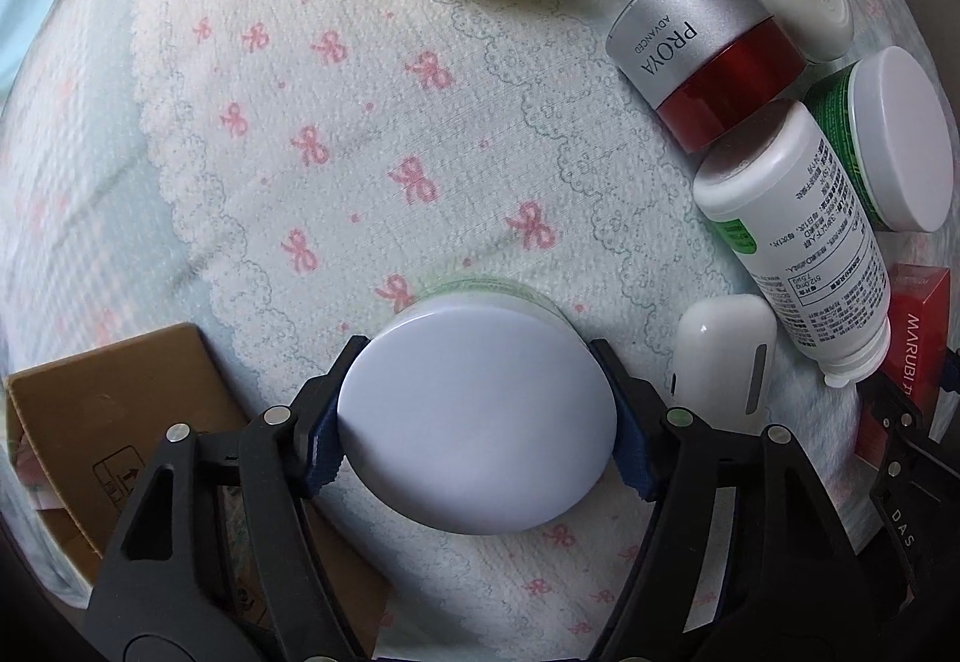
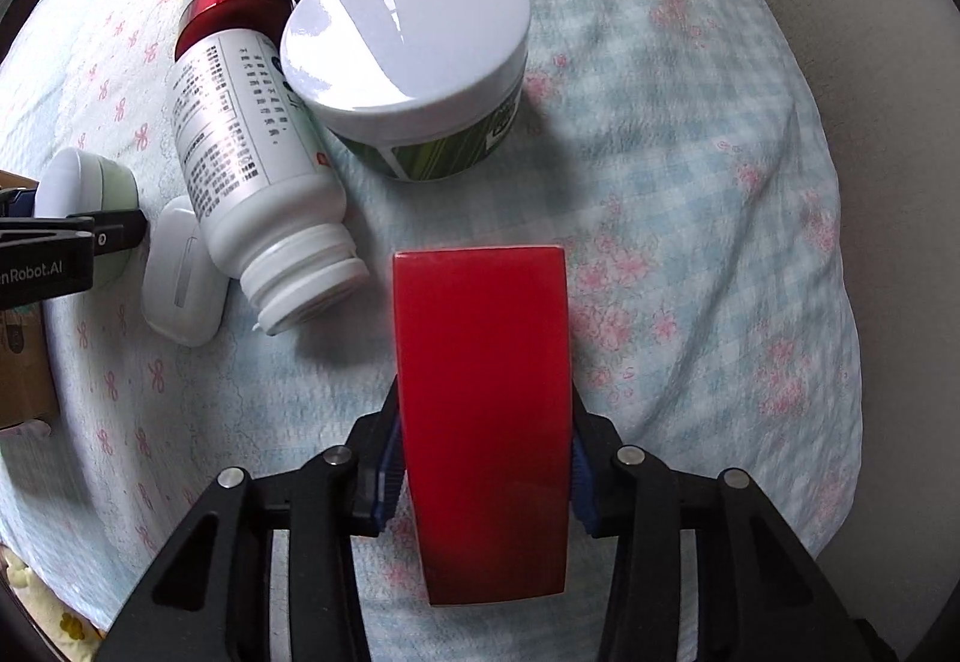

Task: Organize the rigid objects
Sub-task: 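Carry the red box with the right tool while the left tool carries the white jar to the box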

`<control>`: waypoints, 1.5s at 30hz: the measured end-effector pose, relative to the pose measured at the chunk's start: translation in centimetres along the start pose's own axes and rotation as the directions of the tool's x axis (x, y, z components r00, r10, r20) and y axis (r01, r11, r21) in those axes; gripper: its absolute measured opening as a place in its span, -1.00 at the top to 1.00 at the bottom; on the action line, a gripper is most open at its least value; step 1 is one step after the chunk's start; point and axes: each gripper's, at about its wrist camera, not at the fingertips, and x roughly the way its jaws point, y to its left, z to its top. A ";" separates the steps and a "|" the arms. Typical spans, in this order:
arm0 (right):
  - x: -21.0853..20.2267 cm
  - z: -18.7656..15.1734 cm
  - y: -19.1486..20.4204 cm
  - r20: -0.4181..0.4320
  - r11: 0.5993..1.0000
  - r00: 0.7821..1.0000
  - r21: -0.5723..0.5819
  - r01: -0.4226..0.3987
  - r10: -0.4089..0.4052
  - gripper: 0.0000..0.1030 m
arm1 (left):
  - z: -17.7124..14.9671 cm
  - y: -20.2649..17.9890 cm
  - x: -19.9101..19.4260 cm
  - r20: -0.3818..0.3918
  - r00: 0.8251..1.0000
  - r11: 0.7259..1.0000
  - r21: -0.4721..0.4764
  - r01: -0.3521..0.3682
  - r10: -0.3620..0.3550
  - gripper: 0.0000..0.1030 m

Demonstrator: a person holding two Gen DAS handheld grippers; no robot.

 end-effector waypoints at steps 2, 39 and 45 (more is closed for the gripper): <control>-0.2 0.1 -0.4 0.005 1.000 1.000 0.006 -0.006 0.006 0.23 | -0.2 -0.2 -0.5 0.014 1.000 1.000 -0.003 0.005 -0.004 -0.33; -33.2 -3.2 14.0 0.417 0.995 0.903 -0.021 -0.102 0.101 0.25 | -21.7 24.4 -27.1 0.447 0.894 0.987 -0.150 0.053 0.020 -0.33; -33.1 -3.2 21.8 0.389 0.983 0.904 -0.105 -0.150 0.180 0.25 | -24.6 30.3 -24.4 0.411 0.911 0.971 -0.232 0.063 0.039 -0.33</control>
